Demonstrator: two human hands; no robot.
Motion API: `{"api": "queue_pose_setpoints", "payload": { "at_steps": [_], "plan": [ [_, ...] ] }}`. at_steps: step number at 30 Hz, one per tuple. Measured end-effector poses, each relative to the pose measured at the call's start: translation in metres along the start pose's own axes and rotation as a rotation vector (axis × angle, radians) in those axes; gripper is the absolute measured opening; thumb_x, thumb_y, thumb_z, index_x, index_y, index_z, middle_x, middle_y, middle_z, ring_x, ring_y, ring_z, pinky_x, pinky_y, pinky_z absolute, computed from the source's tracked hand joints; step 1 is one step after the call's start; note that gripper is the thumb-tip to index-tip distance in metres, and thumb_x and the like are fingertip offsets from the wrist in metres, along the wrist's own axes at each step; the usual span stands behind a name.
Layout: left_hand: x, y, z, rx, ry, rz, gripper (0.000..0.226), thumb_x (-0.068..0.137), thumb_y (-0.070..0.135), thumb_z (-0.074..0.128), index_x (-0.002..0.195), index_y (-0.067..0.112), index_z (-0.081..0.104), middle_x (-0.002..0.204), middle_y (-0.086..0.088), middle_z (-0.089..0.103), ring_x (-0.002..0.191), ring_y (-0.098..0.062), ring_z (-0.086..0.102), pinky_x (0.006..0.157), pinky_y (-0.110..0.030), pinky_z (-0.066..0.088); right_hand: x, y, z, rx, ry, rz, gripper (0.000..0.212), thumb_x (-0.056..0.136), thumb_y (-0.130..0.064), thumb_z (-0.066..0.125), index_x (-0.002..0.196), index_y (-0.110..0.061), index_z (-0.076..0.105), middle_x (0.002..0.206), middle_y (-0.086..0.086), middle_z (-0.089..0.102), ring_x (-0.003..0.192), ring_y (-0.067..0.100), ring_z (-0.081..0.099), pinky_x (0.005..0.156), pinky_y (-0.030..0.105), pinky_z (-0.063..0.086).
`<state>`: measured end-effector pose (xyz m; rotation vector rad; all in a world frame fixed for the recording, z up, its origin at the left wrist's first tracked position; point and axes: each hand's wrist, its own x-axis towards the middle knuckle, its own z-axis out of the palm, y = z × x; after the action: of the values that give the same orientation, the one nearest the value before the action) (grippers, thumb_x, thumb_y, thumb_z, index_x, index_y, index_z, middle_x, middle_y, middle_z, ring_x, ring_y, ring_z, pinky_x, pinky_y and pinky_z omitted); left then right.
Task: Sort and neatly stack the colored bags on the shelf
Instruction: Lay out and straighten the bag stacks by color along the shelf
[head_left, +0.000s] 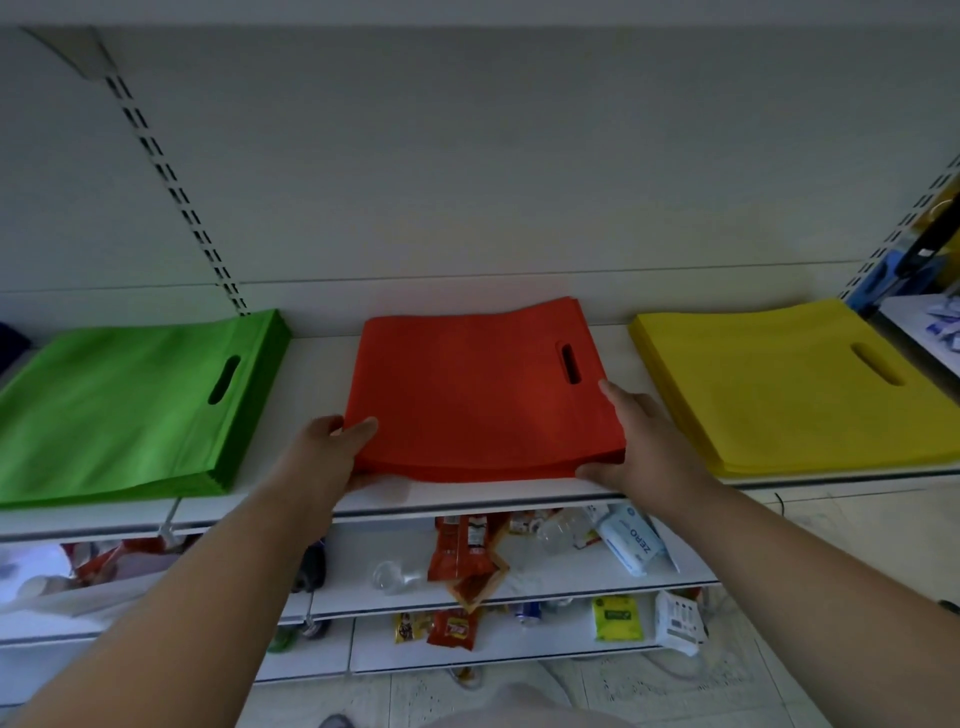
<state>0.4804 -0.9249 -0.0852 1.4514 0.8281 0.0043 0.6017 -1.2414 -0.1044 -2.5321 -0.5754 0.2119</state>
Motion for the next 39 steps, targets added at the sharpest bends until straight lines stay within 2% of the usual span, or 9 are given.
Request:
{"api": "queue_pose_setpoints", "payload": {
  "at_steps": [6,10,16,20,23,26,29,34,39],
  "plan": [
    [0.0,0.029,0.008,0.032,-0.042,-0.15,0.022,0.097,0.014,0.056,0.113,0.0,0.054,0.096,-0.023,0.07,0.079,-0.034,0.07,0.061,-0.042,0.057,-0.005,-0.022,-0.001,-0.564,0.166,-0.155,0.097,0.069,-0.073,0.065,0.146,-0.021,0.037,0.147,0.01,0.035,0.13,0.033,0.037,0.102,0.047,0.037],
    [-0.005,0.043,0.018,-0.183,-0.024,-0.115,0.01,0.097,0.005,0.05,0.106,0.001,0.054,0.097,-0.023,0.068,0.084,-0.035,0.069,0.066,-0.044,0.056,-0.003,-0.064,0.027,-0.527,0.189,-0.274,0.091,0.067,-0.08,0.052,0.136,-0.02,0.05,0.135,0.011,0.05,0.121,0.035,0.046,0.098,0.05,0.039],
    [-0.008,0.048,0.018,-0.345,0.016,-0.052,0.006,0.097,0.002,0.047,0.097,0.004,0.053,0.09,-0.02,0.067,0.073,-0.031,0.069,0.064,-0.041,0.055,0.015,-0.086,0.041,-0.447,0.35,-0.28,0.048,0.067,-0.039,0.073,0.109,-0.019,0.062,0.107,0.004,0.059,0.1,0.03,0.056,0.086,0.041,0.042],
    [0.0,0.025,-0.005,-0.27,0.088,-0.04,0.008,0.096,0.002,0.05,0.103,0.004,0.054,0.093,-0.015,0.065,0.072,-0.028,0.069,0.059,-0.039,0.057,0.008,-0.042,0.008,-0.496,0.366,-0.123,0.075,0.058,-0.043,0.084,0.122,-0.014,0.058,0.118,0.011,0.058,0.105,0.035,0.055,0.087,0.043,0.047],
    [0.011,0.001,-0.015,-0.058,0.1,-0.038,0.022,0.095,0.007,0.053,0.117,0.004,0.055,0.099,-0.018,0.067,0.078,-0.032,0.068,0.067,-0.045,0.059,0.006,-0.023,0.011,-0.17,0.181,-0.005,0.091,0.07,-0.042,0.081,0.145,-0.022,0.035,0.122,0.01,0.058,0.102,0.028,0.061,0.082,0.038,0.052],
    [0.018,-0.011,-0.019,0.168,0.158,0.027,0.028,0.091,0.017,0.06,0.118,0.01,0.06,0.091,-0.014,0.071,0.076,-0.034,0.069,0.077,-0.056,0.058,0.004,-0.012,0.019,0.168,0.07,-0.009,0.106,0.065,-0.043,0.087,0.15,-0.037,0.024,0.127,0.001,0.054,0.11,0.014,0.058,0.093,0.034,0.05],
    [0.019,-0.014,-0.022,0.293,0.145,0.088,0.038,0.086,0.032,0.071,0.12,0.017,0.06,0.092,-0.004,0.073,0.078,-0.027,0.072,0.08,-0.052,0.058,0.004,-0.003,0.016,0.203,-0.002,-0.026,0.116,0.062,-0.041,0.09,0.15,-0.046,0.015,0.128,-0.003,0.048,0.111,0.009,0.054,0.097,0.031,0.048],
    [0.004,-0.015,-0.026,0.372,-0.029,0.155,0.081,0.061,0.021,0.092,0.13,0.024,0.051,0.108,0.002,0.071,0.101,-0.019,0.067,0.095,-0.043,0.051,0.011,0.002,0.007,0.06,-0.011,-0.113,0.109,0.07,-0.039,0.085,0.154,-0.037,0.014,0.126,0.001,0.049,0.105,0.009,0.054,0.088,0.019,0.041],
    [-0.009,-0.011,-0.023,0.431,-0.067,0.262,0.079,0.06,0.019,0.091,0.119,0.048,0.047,0.101,0.007,0.072,0.095,-0.007,0.066,0.08,-0.026,0.048,0.008,0.0,0.0,0.102,-0.012,-0.109,0.107,0.07,-0.038,0.085,0.152,-0.036,0.017,0.124,-0.008,0.044,0.103,0.007,0.051,0.088,0.019,0.038]
  ]
}}
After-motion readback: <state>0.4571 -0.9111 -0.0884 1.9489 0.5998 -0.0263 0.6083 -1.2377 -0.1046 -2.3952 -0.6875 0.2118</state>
